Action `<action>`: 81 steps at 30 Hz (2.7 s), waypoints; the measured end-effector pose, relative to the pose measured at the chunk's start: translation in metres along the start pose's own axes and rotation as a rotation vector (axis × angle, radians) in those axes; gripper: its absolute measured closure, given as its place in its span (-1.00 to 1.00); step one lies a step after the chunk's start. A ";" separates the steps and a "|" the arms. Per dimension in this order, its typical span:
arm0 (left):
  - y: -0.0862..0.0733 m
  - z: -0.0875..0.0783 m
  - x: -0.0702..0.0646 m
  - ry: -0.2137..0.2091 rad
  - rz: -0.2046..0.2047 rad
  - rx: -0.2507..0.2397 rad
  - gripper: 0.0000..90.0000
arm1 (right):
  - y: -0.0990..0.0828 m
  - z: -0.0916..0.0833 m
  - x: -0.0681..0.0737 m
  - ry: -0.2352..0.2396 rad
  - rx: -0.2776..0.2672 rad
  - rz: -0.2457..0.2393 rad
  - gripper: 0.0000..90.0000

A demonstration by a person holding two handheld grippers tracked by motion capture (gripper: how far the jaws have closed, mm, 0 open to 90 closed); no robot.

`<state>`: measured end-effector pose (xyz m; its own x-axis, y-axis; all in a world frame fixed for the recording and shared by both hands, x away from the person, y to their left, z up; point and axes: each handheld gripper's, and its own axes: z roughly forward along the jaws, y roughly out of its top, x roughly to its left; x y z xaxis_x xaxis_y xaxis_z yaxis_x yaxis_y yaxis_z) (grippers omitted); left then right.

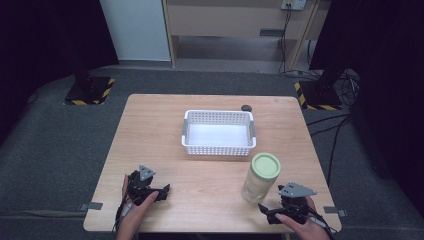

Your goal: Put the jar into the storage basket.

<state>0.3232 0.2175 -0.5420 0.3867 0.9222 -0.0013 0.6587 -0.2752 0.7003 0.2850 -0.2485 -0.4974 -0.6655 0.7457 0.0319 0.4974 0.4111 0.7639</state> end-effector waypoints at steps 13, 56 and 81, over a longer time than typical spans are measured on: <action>0.000 0.000 0.000 0.000 0.000 0.000 -1.00 | 0.021 -0.008 0.003 0.000 -0.026 -0.018 -0.95; 0.000 0.000 0.000 0.000 0.000 0.000 -1.00 | 0.078 -0.022 0.004 0.019 -0.111 -0.034 -0.91; 0.000 0.000 0.000 0.000 0.000 0.000 -1.00 | 0.091 -0.017 0.005 0.031 -0.127 -0.037 -0.75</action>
<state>0.3232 0.2175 -0.5420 0.3868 0.9221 -0.0010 0.6586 -0.2756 0.7002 0.3179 -0.2166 -0.4173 -0.7002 0.7136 0.0204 0.3986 0.3670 0.8405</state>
